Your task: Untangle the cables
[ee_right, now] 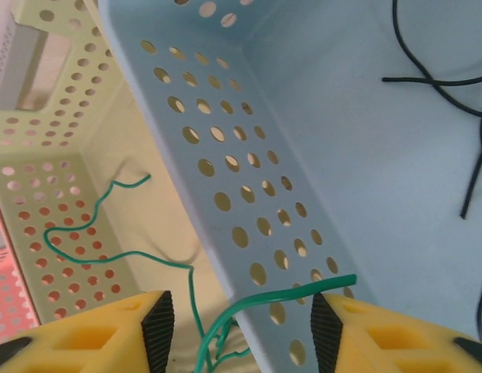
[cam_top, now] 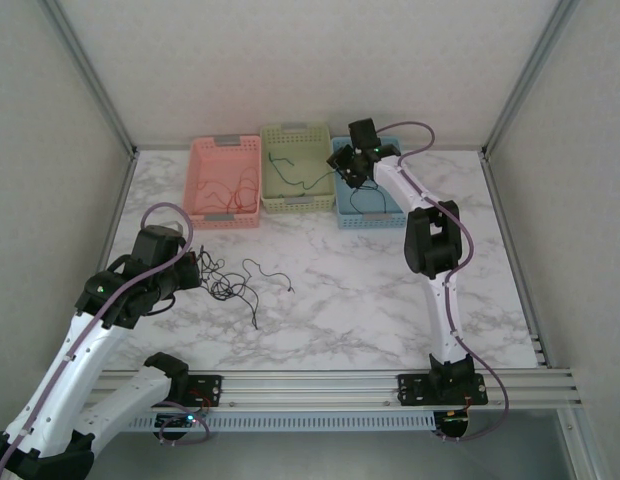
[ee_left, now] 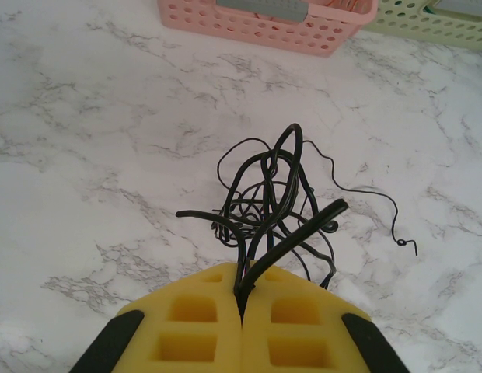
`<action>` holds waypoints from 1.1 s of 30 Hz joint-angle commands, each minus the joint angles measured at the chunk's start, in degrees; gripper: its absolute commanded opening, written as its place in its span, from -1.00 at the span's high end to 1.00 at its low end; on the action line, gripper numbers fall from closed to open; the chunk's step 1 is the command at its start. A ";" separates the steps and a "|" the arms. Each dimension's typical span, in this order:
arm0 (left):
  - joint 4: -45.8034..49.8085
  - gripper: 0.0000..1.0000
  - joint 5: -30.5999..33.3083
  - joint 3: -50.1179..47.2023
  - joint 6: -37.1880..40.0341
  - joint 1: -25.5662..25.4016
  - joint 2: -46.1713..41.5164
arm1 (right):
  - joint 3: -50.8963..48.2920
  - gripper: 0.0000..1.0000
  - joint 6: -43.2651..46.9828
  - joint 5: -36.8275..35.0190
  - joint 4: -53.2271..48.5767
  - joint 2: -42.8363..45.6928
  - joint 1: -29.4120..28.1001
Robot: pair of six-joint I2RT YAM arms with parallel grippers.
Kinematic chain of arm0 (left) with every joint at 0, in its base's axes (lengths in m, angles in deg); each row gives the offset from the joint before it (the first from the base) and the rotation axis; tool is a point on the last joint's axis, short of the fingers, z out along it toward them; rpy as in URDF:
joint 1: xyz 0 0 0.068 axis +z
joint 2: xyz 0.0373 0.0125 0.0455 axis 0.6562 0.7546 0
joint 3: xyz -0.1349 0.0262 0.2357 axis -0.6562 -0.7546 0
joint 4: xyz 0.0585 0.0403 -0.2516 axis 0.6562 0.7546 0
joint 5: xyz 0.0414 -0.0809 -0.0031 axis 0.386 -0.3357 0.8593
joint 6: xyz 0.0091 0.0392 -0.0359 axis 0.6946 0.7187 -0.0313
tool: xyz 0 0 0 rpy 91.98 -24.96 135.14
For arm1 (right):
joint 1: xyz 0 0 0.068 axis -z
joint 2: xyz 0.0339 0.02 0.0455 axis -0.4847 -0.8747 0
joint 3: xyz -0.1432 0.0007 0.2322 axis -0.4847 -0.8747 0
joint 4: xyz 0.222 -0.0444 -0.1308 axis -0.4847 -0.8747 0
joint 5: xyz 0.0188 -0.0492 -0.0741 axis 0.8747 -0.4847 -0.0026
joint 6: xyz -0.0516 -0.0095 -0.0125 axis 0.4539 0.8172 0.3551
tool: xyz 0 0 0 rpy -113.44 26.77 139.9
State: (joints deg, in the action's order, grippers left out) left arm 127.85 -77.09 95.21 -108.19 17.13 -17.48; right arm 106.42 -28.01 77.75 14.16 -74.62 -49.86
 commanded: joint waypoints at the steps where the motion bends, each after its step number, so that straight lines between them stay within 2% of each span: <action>1: -0.82 1.00 -0.53 -0.43 0.90 0.50 -0.73 | 1.48 0.07 -2.40 1.49 1.47 -2.03 0.31; 3: -0.84 1.00 -0.44 -0.43 0.86 0.50 -0.69 | 0.83 0.28 -2.84 1.35 2.02 -1.60 0.37; 8: -0.82 1.00 -0.44 -0.43 0.83 0.46 -0.65 | -0.58 0.57 -2.90 2.21 4.57 -0.53 0.29; 16: -0.85 1.00 -0.44 -0.43 0.82 0.50 -0.67 | -0.23 0.85 -0.60 1.40 3.93 1.02 0.27; 25: -0.80 1.00 -0.40 -0.43 0.79 0.50 -0.65 | 0.03 0.95 3.99 -0.66 4.72 3.39 -0.58; 28: -0.81 1.00 -0.36 -0.43 0.75 0.50 -0.63 | 1.03 0.93 4.88 -1.28 3.76 3.23 -0.58; 29: -0.88 1.00 -0.36 -0.43 0.81 0.50 -0.65 | 1.23 0.84 5.19 -1.67 3.52 3.22 -0.64; 33: -0.80 1.00 -0.40 -0.43 0.78 0.50 -0.56 | 1.98 0.12 5.04 -2.83 1.67 2.45 -0.50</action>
State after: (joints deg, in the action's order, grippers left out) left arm 127.85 -77.07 95.21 -108.19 17.13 -17.48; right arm 106.25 -24.20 76.97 17.44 -74.53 -50.03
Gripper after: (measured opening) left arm 0.052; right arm 0.349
